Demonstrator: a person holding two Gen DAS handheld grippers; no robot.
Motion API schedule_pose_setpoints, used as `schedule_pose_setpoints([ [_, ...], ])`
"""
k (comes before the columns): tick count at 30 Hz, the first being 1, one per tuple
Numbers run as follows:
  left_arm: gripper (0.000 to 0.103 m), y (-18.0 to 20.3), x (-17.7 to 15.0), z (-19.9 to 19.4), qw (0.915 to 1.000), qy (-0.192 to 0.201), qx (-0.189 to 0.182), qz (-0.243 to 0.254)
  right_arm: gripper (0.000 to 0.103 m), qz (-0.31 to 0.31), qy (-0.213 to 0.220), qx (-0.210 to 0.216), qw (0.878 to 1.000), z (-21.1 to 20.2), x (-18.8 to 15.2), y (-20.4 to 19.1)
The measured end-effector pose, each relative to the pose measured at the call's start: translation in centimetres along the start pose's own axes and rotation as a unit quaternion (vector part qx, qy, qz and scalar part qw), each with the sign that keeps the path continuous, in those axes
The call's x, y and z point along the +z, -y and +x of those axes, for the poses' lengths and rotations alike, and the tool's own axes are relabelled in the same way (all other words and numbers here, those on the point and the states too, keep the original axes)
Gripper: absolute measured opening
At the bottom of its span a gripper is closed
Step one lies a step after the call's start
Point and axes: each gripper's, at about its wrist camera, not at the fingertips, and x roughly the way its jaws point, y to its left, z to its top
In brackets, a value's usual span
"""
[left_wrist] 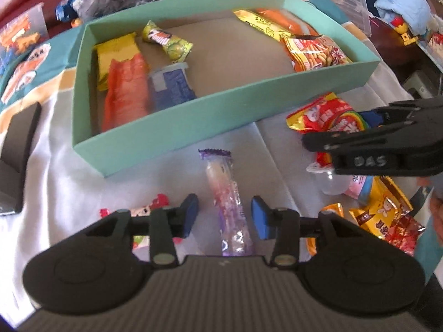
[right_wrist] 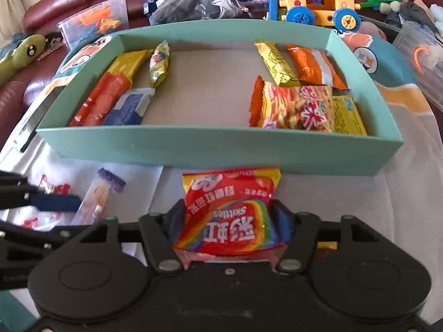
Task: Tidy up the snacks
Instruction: 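Grasp the clear stick candy with left gripper while right grasps red Skittles bag, then carry both held snacks over the teal tray, lower them in and open both grippers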
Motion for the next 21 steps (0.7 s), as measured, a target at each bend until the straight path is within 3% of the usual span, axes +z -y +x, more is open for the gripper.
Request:
schedule_pose_setpoints([
  [1,0.015,0.2,-0.1,-0.1,1.0,0.004,0.007,0.006,0.057,0.007,-0.002,0.004,1.0,-0.2,-0.1,0.3],
  [8,0.012,-1.0,-0.5,-1.7,0.9987,0.001,-0.028,-0.043,0.052,0.052,0.008,0.029,0.998,-2.9,-0.5,2.6],
  [14,0.012,-1.9,0.0,-5.6,0.9966,0.029,-0.054,-0.056,0.052,0.075,0.028,0.063,0.995,-6.2,-0.7,3.7],
  [21,0.013,-3.0,5.1,-7.9,0.9939,0.077,-0.055,-0.057,0.052,0.089,0.092,0.082,0.988,-8.6,4.5,5.1],
])
